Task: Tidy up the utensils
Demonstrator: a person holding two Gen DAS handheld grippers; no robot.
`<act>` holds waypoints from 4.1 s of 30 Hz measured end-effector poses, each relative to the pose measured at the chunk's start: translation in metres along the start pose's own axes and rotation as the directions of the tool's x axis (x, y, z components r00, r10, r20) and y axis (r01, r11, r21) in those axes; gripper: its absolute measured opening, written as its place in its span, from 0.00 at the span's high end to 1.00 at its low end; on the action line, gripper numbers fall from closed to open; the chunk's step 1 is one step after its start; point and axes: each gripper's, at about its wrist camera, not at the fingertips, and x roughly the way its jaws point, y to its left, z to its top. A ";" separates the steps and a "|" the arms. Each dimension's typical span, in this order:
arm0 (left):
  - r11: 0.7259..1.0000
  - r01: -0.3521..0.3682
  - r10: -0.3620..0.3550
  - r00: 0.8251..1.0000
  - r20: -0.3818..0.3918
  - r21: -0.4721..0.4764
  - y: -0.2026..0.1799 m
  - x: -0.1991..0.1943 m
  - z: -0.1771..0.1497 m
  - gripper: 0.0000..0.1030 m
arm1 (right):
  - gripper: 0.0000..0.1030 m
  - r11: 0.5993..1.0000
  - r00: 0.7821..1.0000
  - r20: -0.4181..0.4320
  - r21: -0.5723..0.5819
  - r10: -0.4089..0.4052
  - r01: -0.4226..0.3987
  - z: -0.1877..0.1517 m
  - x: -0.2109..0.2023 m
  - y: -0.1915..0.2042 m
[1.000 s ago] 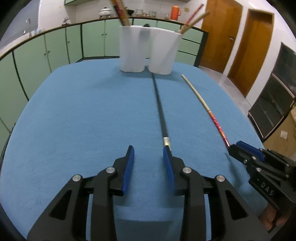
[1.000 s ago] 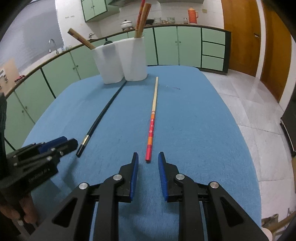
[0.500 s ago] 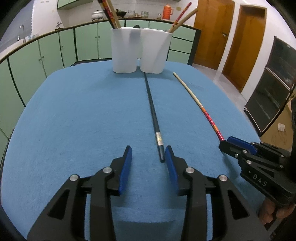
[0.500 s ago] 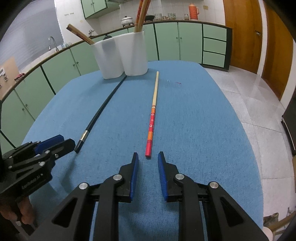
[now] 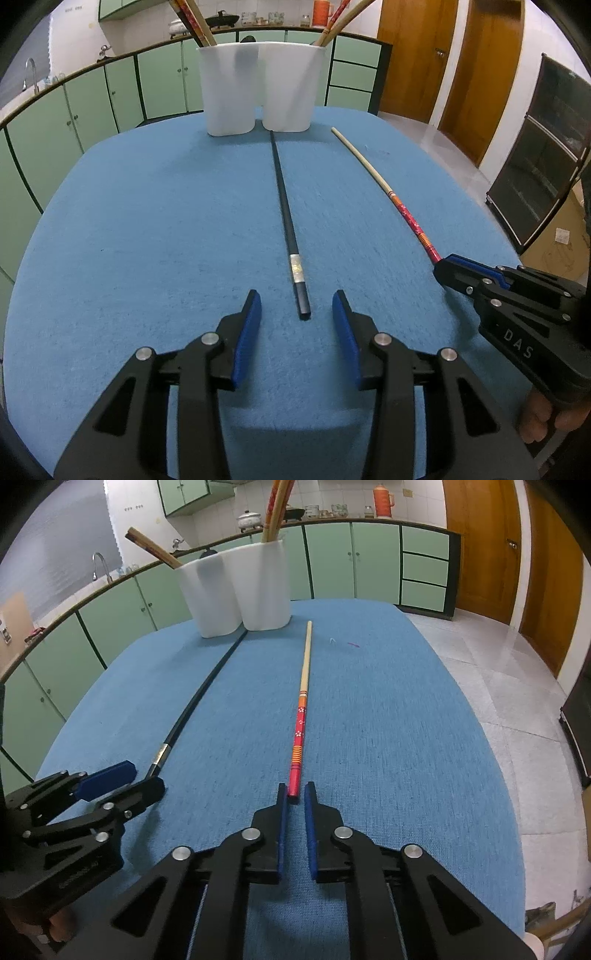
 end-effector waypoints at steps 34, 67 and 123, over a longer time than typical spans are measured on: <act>0.999 -0.035 0.035 0.940 0.340 -0.006 0.005 -0.113 0.065 0.95 | 0.95 1.000 0.977 0.213 -0.008 -0.003 0.005 0.057 -0.090 -0.013; 1.000 0.022 -0.008 0.847 0.531 -0.020 0.015 -0.170 0.134 0.95 | 0.95 0.989 0.922 0.365 -0.108 0.132 -0.099 0.158 -0.154 0.018; 0.995 -0.066 0.099 0.823 0.560 -0.079 0.076 -0.070 0.259 0.58 | 0.78 0.982 0.919 0.350 -0.115 0.179 -0.148 0.277 -0.060 0.017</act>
